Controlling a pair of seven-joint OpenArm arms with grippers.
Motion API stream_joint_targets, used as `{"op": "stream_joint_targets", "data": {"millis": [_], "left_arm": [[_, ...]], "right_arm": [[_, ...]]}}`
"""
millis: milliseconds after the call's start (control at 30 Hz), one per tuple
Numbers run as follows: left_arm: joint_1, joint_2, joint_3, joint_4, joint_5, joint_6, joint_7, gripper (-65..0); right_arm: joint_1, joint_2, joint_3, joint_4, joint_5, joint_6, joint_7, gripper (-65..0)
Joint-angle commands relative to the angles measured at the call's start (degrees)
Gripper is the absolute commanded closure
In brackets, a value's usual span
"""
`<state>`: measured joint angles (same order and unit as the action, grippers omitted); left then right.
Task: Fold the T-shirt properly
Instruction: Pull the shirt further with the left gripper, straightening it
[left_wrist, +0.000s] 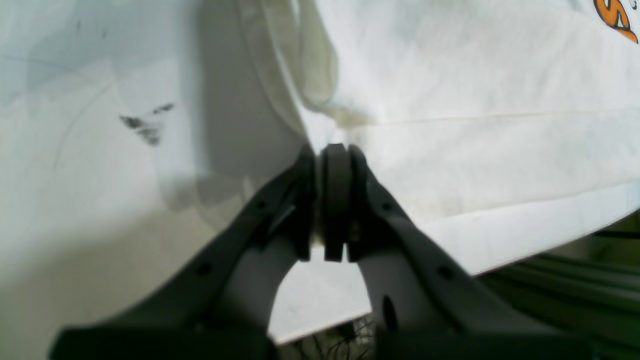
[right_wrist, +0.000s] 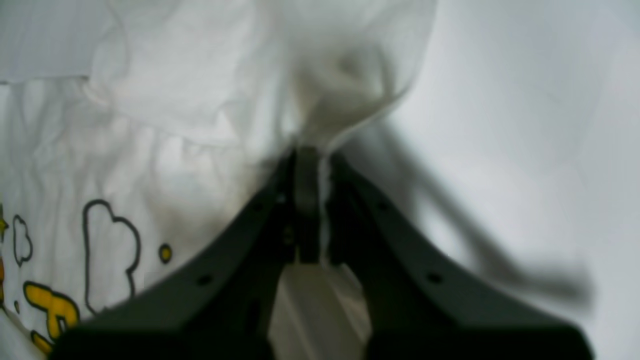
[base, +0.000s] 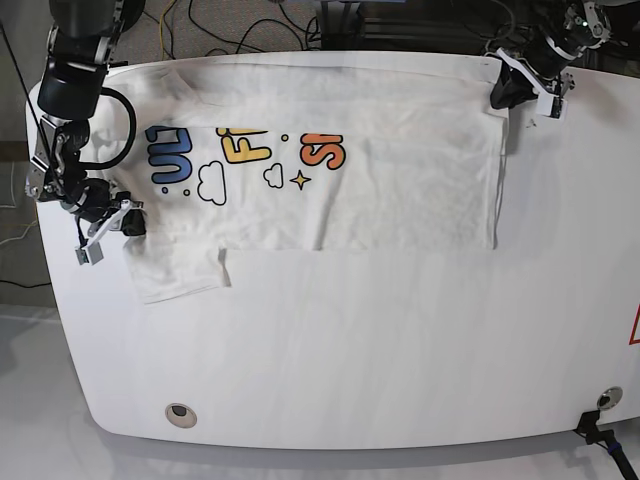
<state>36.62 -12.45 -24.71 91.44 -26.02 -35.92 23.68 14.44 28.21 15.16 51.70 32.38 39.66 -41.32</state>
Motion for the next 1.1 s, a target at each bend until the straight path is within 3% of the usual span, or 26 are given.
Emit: {"op": "stream_joint_targets", "data": {"millis": [0,167,300,600,633,733,767,1067], "left_arm": [[2.37,-1.57,-0.21,-0.76,6.11,2.38,7.04,0.0],[3.16,-1.57,-4.26,-0.76,6.11,2.03,7.04,0.0],[3.16,-1.57,-4.61,-0.76,6.20,-2.19,7.13,0.0],[2.90,-1.49,-4.70,0.83,6.11,-4.08,7.13,0.0],[2.98,-1.49,-4.96,1.88,6.11,-4.08,7.13,-4.8],[2.98,-0.52,-8.39,4.61,6.37,-4.08,7.57,-27.3],[2.90,-0.61,-8.83,5.31,6.37,-4.08,8.89,-30.9],[-3.35,-0.87,-14.81,15.24,6.11,-4.08,19.26,-32.5]], "right_arm": [[0.90,0.67,0.18,0.65,-0.34,0.34,-0.75,0.0],[0.90,1.02,0.36,0.65,-0.43,0.34,-0.66,0.0],[0.90,1.11,0.36,0.65,-0.43,0.34,-0.57,0.0],[0.90,1.02,0.36,0.65,-0.43,0.34,-0.57,0.0],[0.90,1.02,0.36,0.65,-0.43,0.34,-0.57,0.0],[0.90,1.02,0.36,0.65,-0.43,0.34,-0.57,0.0],[0.90,1.02,0.36,0.65,-0.43,0.34,-0.57,0.0],[0.82,0.94,0.27,0.65,-0.43,0.34,-0.57,0.0]]}}
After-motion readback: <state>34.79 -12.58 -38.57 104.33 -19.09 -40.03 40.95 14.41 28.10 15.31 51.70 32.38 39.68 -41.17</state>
